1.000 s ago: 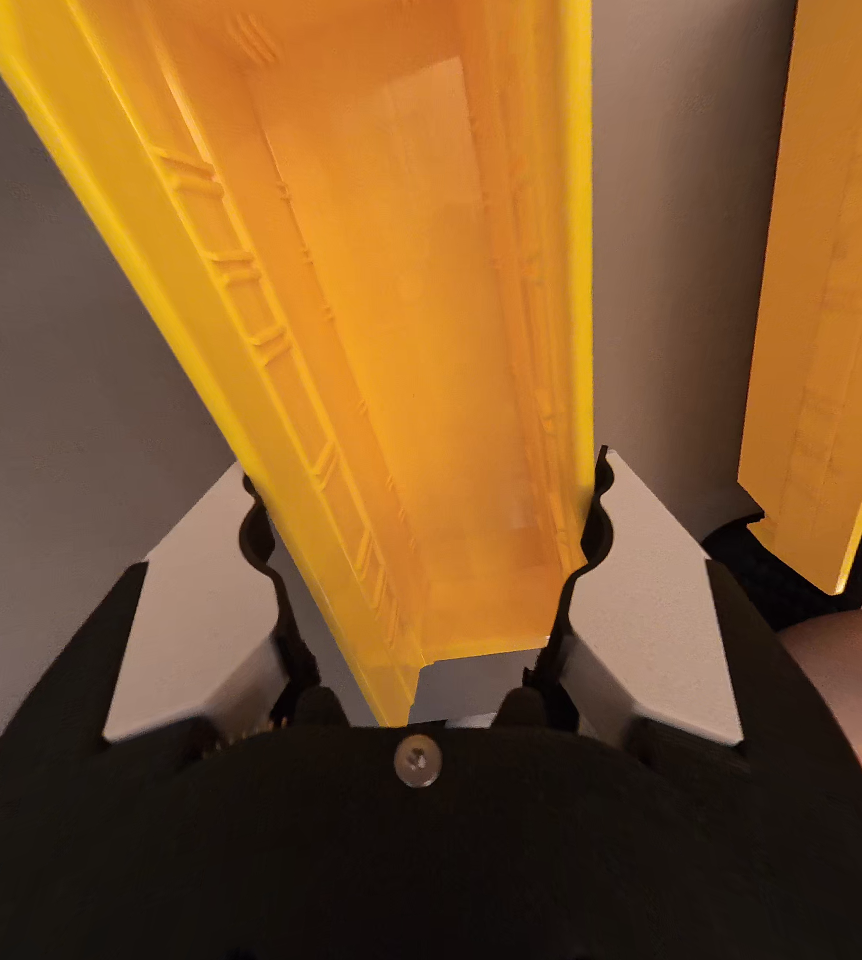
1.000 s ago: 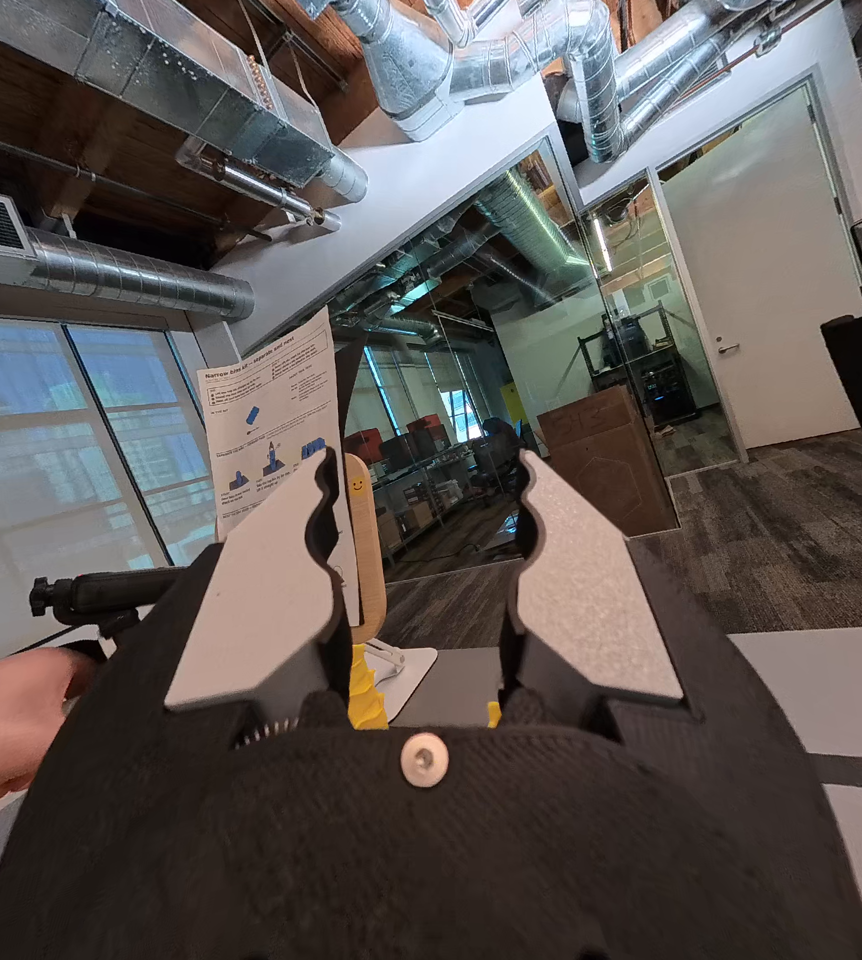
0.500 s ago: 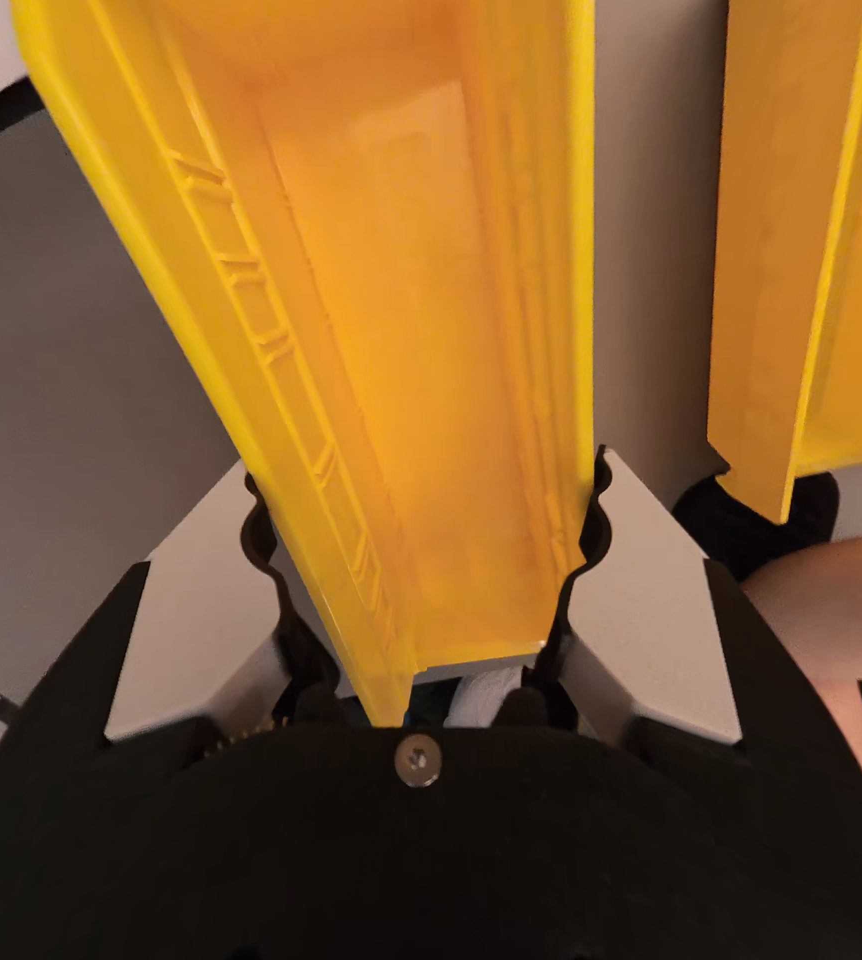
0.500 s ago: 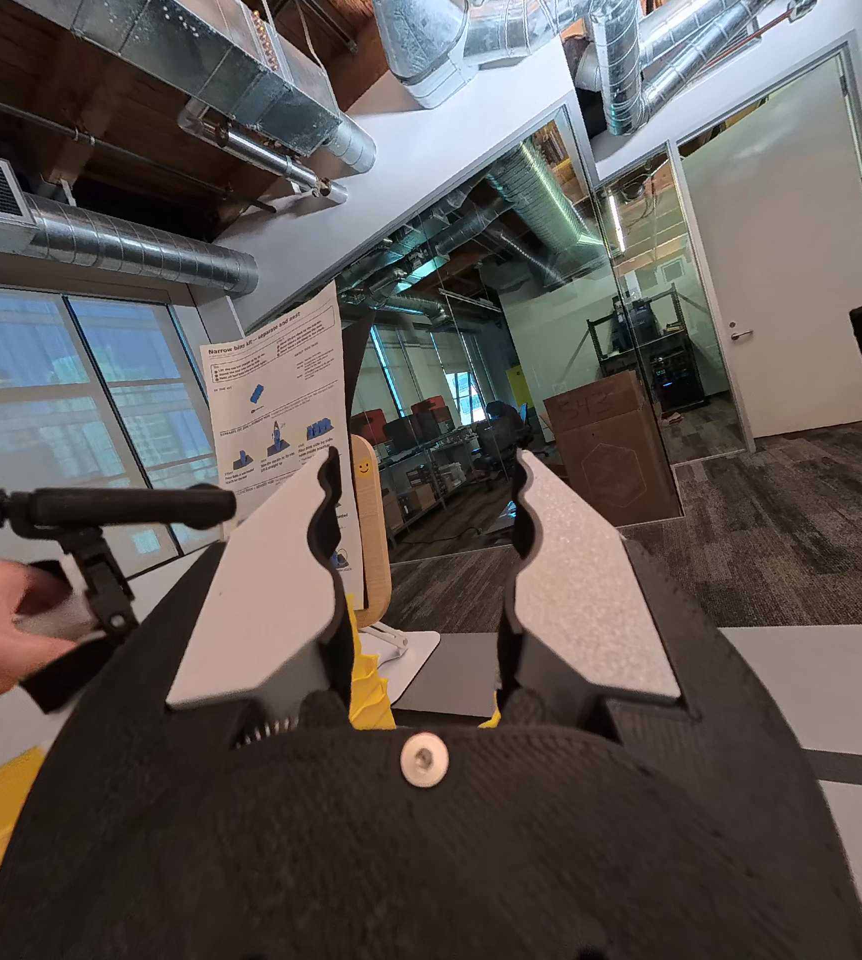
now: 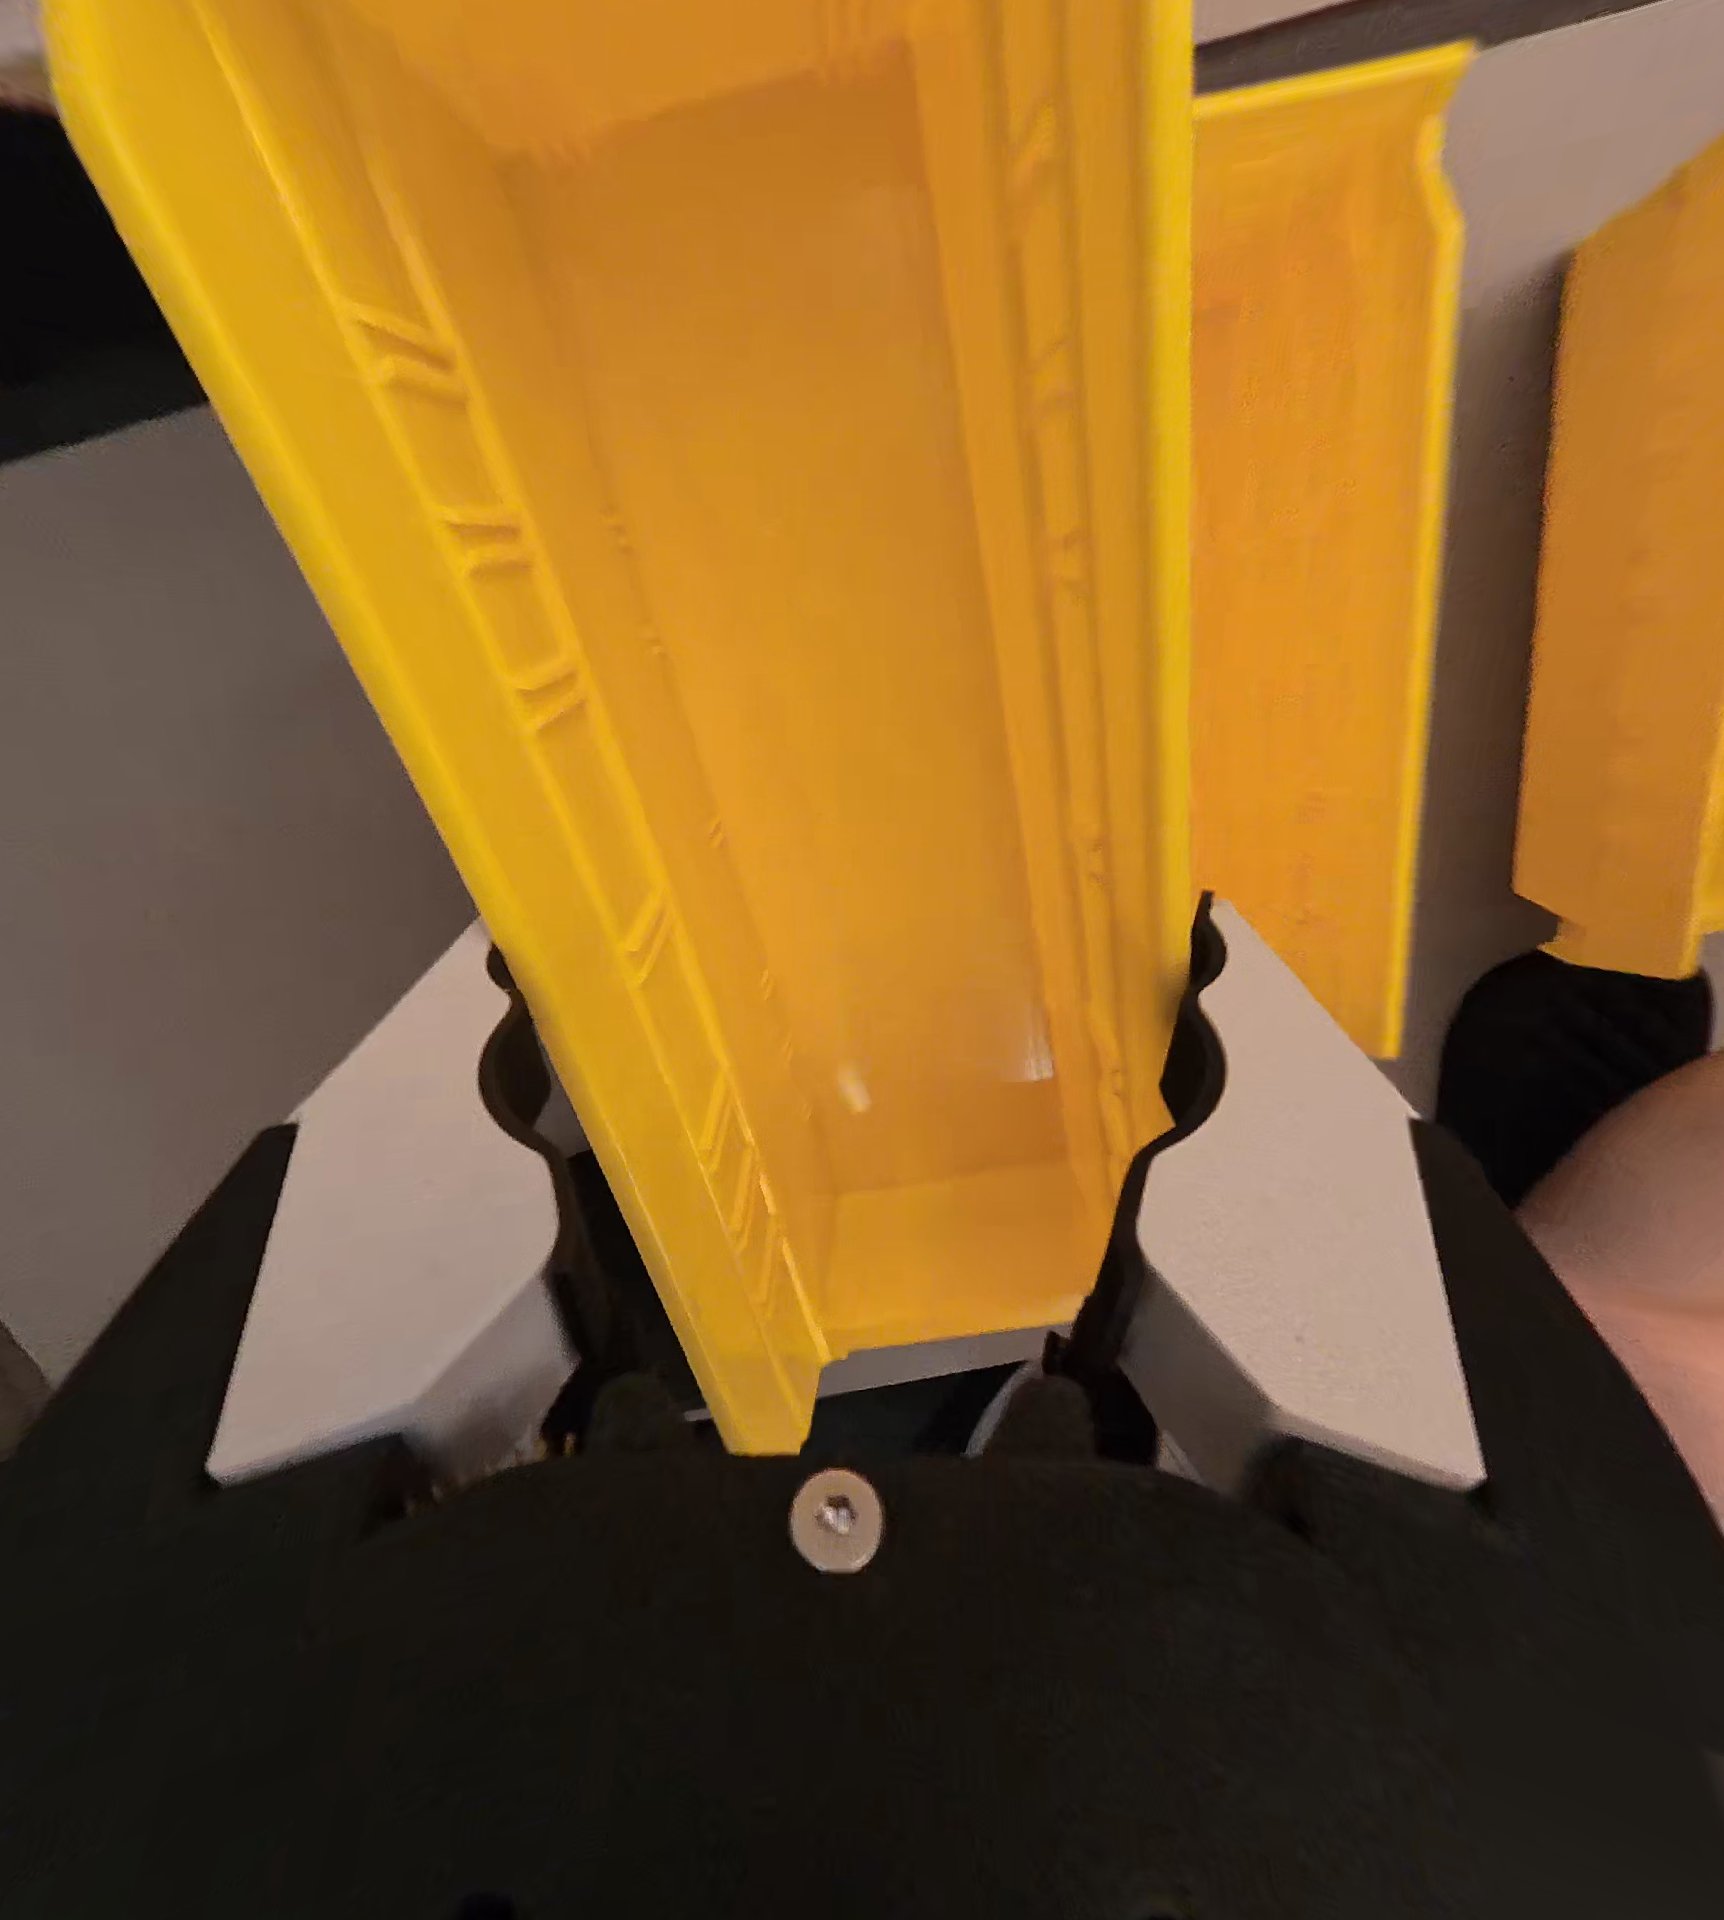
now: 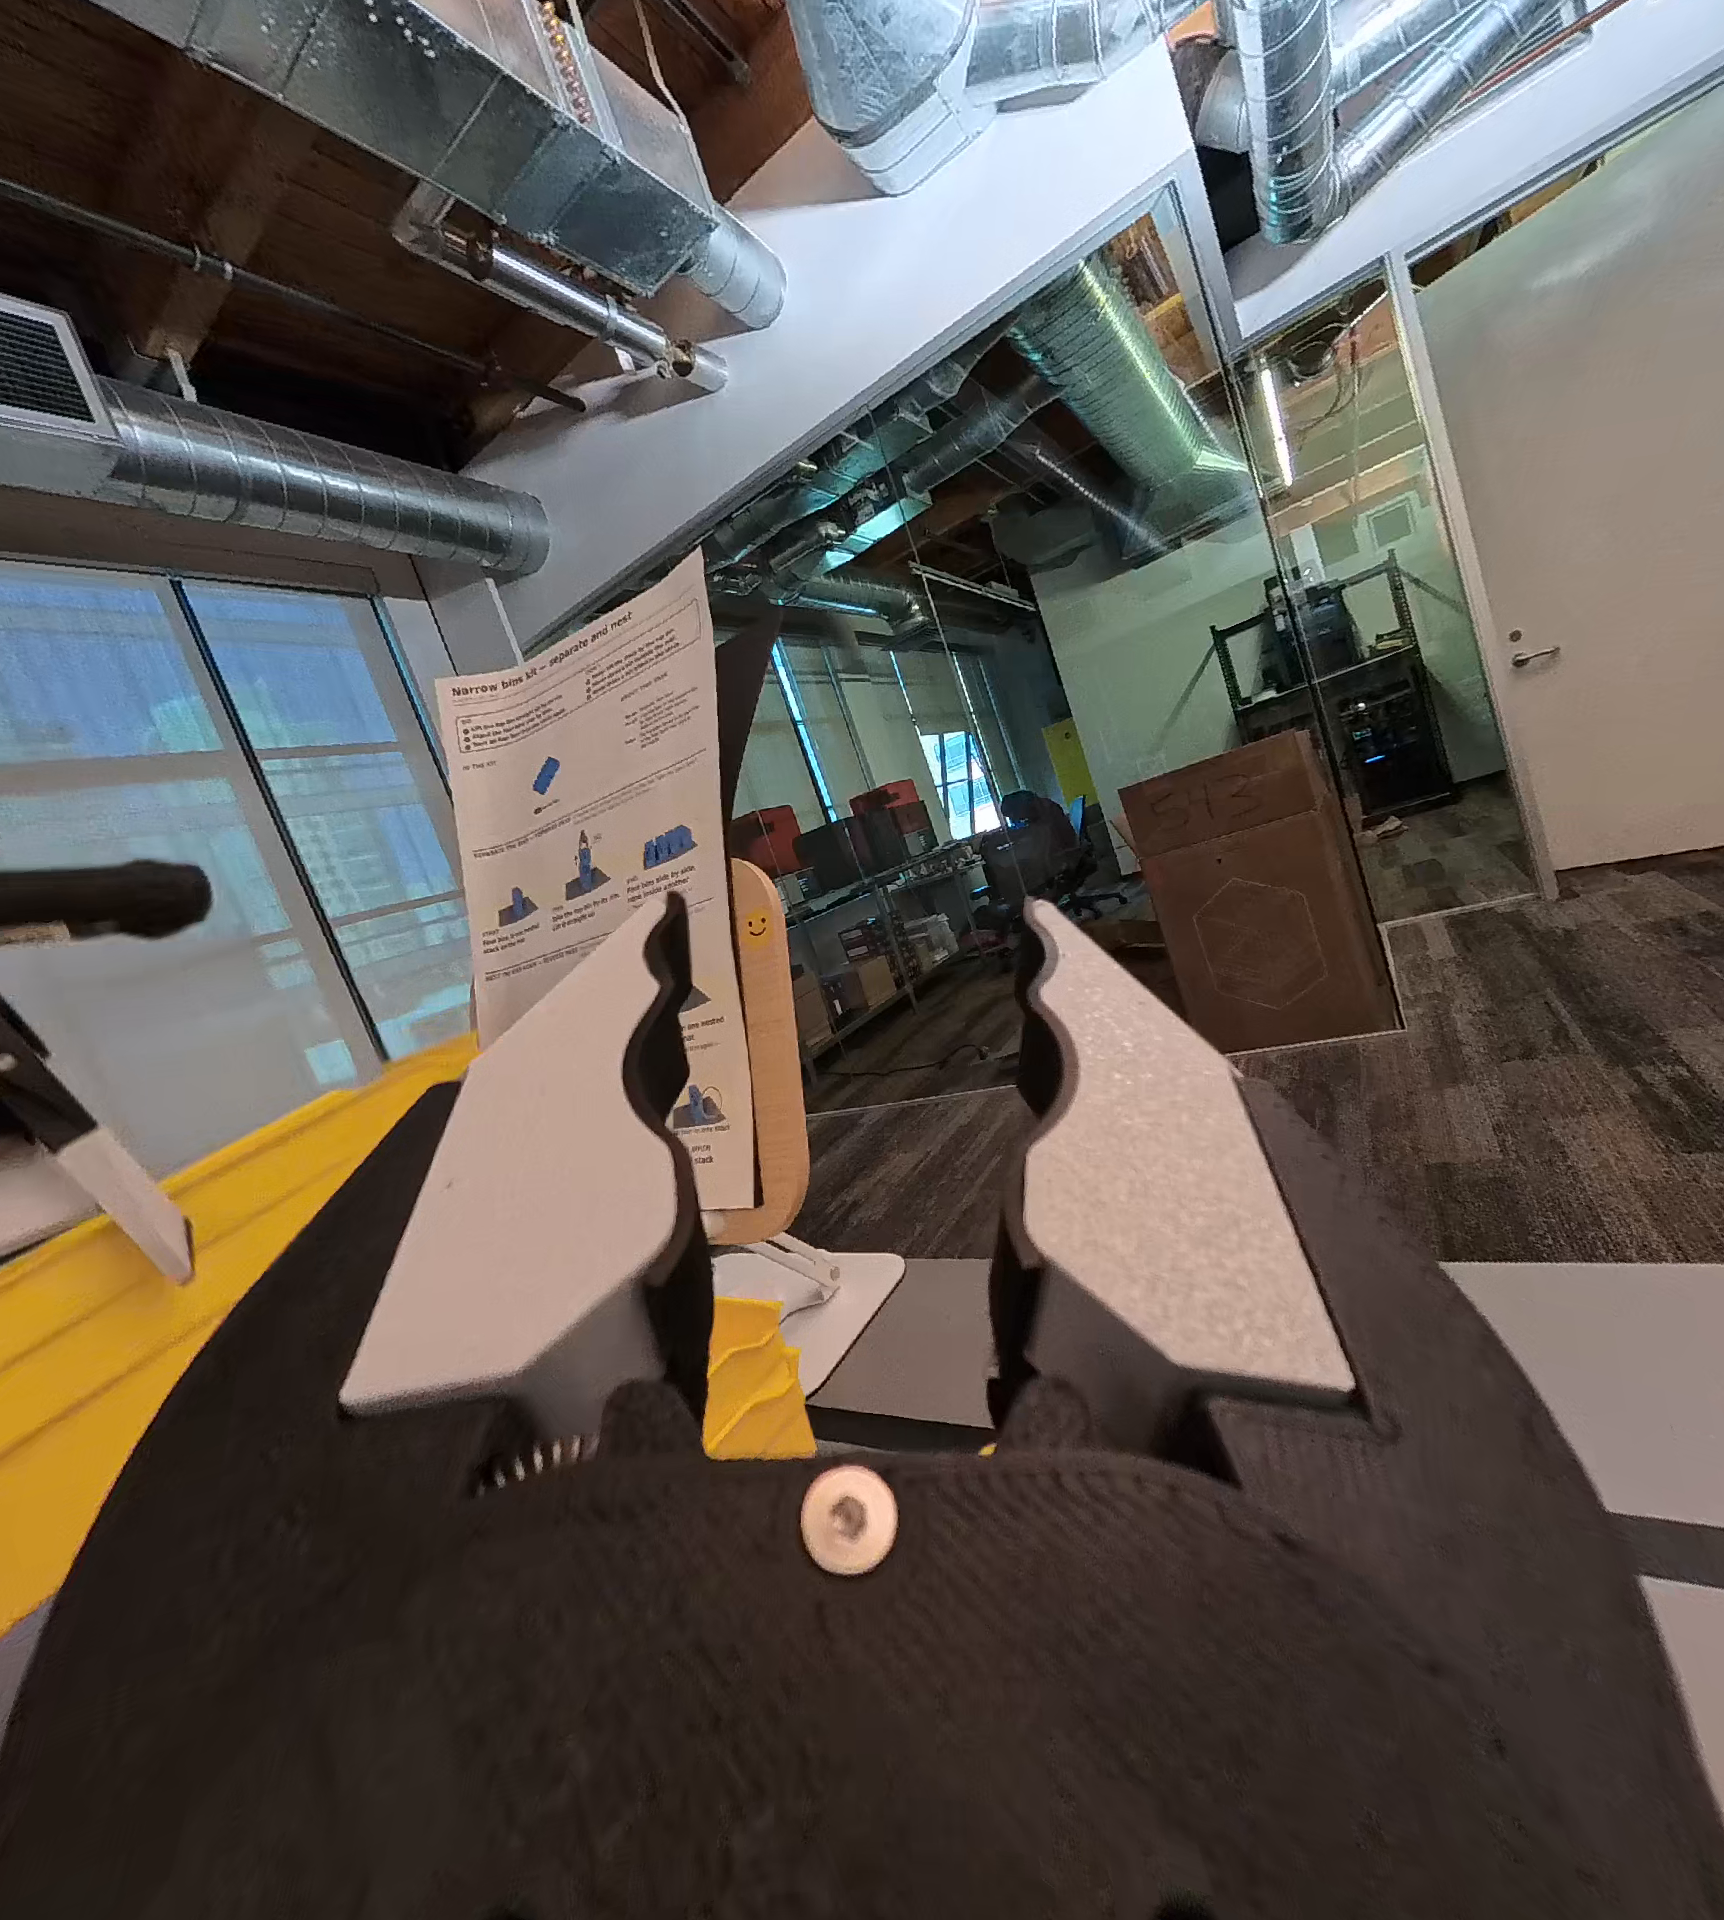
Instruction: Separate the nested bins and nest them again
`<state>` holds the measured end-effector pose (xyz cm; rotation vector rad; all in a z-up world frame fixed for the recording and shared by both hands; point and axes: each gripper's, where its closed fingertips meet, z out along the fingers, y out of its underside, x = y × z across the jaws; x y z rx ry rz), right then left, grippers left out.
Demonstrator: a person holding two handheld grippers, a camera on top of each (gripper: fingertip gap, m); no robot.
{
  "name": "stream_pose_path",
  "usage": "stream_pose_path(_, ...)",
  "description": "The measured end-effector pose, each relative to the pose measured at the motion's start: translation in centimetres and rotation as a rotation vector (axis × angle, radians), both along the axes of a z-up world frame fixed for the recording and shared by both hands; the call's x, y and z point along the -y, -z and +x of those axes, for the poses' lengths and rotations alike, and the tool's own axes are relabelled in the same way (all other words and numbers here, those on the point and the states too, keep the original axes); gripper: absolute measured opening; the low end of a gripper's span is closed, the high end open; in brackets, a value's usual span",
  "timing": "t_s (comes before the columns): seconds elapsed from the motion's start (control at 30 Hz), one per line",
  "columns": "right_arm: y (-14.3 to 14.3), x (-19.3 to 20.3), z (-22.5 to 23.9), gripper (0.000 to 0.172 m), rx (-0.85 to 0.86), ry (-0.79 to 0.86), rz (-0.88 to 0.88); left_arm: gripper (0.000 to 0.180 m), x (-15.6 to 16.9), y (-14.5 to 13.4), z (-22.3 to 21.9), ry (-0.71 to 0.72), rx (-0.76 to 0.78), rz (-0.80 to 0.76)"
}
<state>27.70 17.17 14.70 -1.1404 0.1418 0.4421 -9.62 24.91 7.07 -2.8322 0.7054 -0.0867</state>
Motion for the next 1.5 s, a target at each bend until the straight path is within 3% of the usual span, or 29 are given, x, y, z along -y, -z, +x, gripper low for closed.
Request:
stream_pose_path(0.33,0.0,-0.4,-0.7,0.062,0.006,-0.016,-0.004,0.122,-1.9,12.1,-7.1,-0.094,-0.017,-0.121)
stream_pose_path(0.57,-0.1,-0.7,-1.4,0.062,0.023,-0.023,-0.011,0.124,-2.3,16.3,-9.2,-0.092,0.002,-0.117)
stream_pose_path(0.77,0.0,-0.7,-1.3,0.061,0.029,-0.013,-0.017,0.131,-2.2,16.2,-8.1,-0.076,0.100,-0.112)
stream_pose_path(0.9,0.1,-0.7,-0.9,0.061,0.024,-0.002,-0.019,0.153,-3.3,11.8,-4.9,-0.128,0.264,-0.018)
stream_pose_path(1.0,0.3,-0.8,-0.7,0.061,0.018,0.002,-0.022,0.150,-2.5,8.5,1.0,-0.048,0.390,0.005)
stream_pose_path(1.1,0.3,-0.8,-0.6,0.061,0.017,0.003,-0.025,0.150,0.2,7.4,8.0,0.040,0.468,-0.083)
stream_pose_path(1.23,0.3,-0.8,-0.7,0.061,0.021,0.002,-0.028,0.152,1.8,10.4,12.8,0.098,0.328,-0.125)
stream_pose_path(1.33,0.4,-0.9,-0.9,0.061,0.022,-0.006,-0.029,0.152,1.6,13.4,13.0,0.096,0.125,-0.100)
stream_pose_path(1.5,0.6,-1.2,-1.0,0.061,0.019,-0.024,-0.039,0.152,1.6,15.0,13.6,0.111,0.018,-0.062)
